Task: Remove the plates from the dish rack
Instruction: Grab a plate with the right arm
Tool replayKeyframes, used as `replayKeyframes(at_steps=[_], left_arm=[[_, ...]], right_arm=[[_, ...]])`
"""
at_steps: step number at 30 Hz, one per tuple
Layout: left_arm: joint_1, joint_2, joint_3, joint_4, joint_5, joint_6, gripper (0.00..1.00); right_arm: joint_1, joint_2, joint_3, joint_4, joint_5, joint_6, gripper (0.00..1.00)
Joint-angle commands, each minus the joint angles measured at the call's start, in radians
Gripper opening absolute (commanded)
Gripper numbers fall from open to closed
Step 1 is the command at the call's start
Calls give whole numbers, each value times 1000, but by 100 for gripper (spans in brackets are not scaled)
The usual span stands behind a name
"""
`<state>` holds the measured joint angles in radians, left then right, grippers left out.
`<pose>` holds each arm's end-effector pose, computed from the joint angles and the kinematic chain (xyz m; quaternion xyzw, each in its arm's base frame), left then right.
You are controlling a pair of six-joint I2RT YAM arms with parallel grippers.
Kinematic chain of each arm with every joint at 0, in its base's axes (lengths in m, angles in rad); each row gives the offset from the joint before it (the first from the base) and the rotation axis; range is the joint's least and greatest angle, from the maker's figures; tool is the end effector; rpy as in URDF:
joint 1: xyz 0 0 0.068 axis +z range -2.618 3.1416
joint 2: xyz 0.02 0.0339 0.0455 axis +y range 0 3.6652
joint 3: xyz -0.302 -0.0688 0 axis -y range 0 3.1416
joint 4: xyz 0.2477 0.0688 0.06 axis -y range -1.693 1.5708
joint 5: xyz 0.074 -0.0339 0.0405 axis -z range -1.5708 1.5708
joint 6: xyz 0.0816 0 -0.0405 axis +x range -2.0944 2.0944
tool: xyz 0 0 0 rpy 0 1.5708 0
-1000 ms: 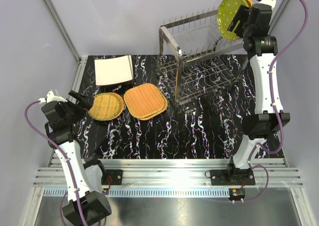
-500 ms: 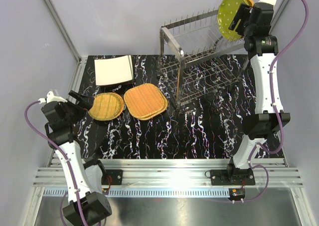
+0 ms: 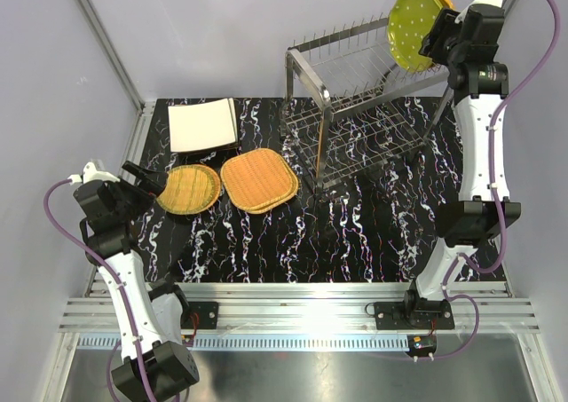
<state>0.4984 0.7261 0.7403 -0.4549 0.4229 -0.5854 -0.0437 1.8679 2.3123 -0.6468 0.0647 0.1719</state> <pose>0.1699 0.0543 0.3142 -0.3296 0.7654 -0.1999 0.5153 0.4578 -0.0253 0.5317 0.1037 0.7678 0.0155 0.6320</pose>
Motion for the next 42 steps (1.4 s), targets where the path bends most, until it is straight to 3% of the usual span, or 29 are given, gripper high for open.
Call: replayKeyframes(at_steps=[1,7,16,19,42], left_arm=[[0,-14,28,32,19,-4,99],[0,-16,28,32,20,-4,99],[2,-19,28,30,20,-5,99],[0,-19,31,28,22,-4,99],[0,-19,21,38,33,-25,99]], right_arm=[[-35,8,39,12,-63,-14,61],[-53,-19,27,15,-154,9,53],[-58,-59,-27,59,-166,-26,45],[-56,-59,-39,65,-174,-48,37],[-56,-194,-257,205,-218,-247,33]])
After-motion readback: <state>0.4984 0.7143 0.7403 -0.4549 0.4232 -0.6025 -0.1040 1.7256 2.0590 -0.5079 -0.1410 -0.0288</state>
